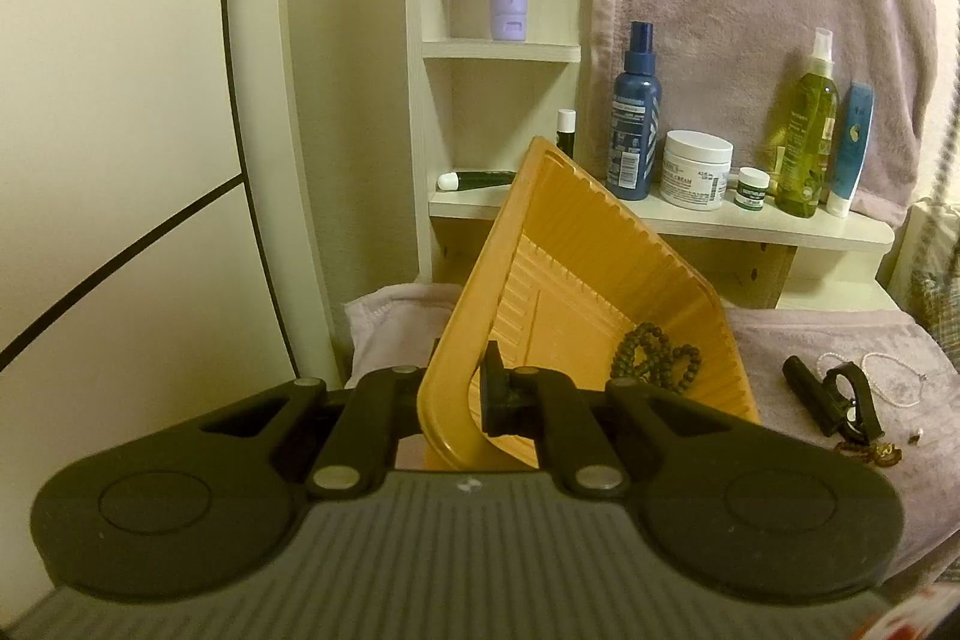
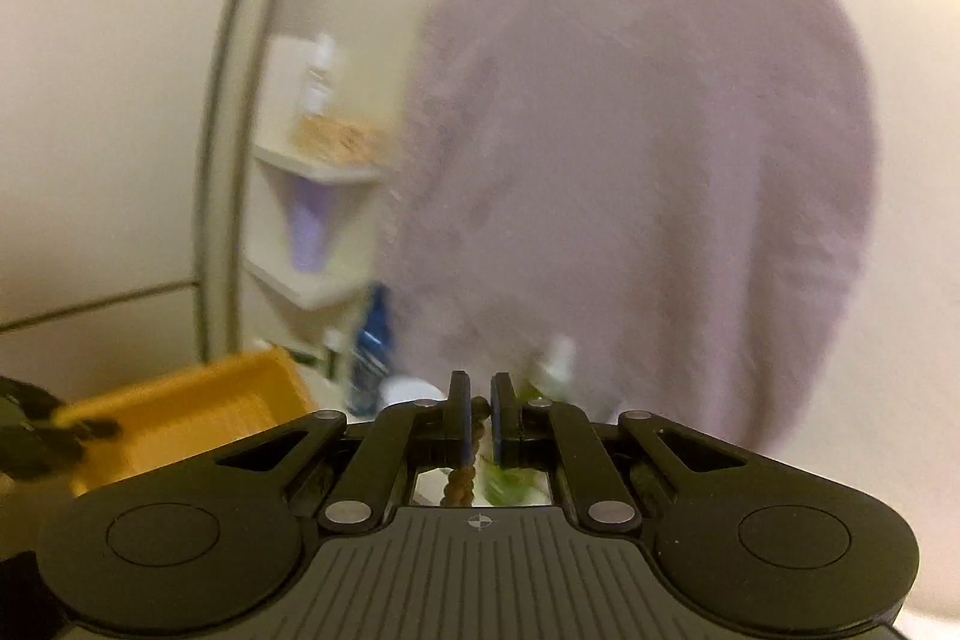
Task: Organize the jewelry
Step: 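Lift the wooden bead strand and lower it into the tray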
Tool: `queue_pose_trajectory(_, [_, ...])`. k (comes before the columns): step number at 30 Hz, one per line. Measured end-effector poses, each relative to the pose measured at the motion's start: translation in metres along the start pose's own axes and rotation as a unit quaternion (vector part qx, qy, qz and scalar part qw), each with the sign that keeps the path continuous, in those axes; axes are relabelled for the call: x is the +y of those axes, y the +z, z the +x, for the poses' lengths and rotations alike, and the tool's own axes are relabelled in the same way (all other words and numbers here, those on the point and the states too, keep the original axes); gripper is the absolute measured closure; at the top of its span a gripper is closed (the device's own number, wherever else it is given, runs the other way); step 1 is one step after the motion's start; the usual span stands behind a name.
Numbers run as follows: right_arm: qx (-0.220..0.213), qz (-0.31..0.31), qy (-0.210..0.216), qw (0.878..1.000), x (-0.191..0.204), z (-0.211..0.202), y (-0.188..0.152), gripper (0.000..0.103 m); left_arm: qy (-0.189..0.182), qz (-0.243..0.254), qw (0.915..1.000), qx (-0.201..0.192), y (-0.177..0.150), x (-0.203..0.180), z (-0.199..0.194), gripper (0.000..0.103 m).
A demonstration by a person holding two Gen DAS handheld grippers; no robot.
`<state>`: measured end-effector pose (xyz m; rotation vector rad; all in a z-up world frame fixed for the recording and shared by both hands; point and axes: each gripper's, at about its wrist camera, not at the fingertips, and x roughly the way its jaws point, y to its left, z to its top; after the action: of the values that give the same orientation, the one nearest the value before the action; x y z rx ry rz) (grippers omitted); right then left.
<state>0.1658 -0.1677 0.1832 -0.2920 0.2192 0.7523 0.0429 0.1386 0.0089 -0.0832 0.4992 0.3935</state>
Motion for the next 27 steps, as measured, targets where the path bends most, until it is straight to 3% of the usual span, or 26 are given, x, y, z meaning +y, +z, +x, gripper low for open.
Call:
queue_pose_trajectory(6, [-0.012, -0.023, 0.111, 0.994, 0.029, 0.028, 0.026, 0.097, -0.002, -0.003, 1.0, 0.002, 0.0, 0.002, 0.001, 0.096])
queue_pose_trajectory(11, [0.017, -0.057, 0.217, 0.974, 0.061, 0.066, 0.025, 0.097, -0.003, -0.002, 1.0, 0.003, 0.001, 0.002, 0.001, 0.096])
queue_pose_trajectory(14, [0.046, -0.087, 0.251, 0.963, 0.083, 0.089, 0.015, 0.097, -0.004, -0.003, 1.0, 0.003, 0.0, 0.003, 0.001, 0.096])
queue_pose_trajectory(20, [0.091, -0.114, 0.278, 0.949, 0.113, 0.121, -0.011, 0.097, -0.004, -0.004, 1.0, 0.003, 0.001, 0.003, 0.001, 0.096])
queue_pose_trajectory(27, [0.122, -0.107, 0.288, 0.944, 0.126, 0.148, -0.029, 0.097, -0.005, -0.006, 1.0, 0.003, 0.0, 0.003, 0.002, 0.096])
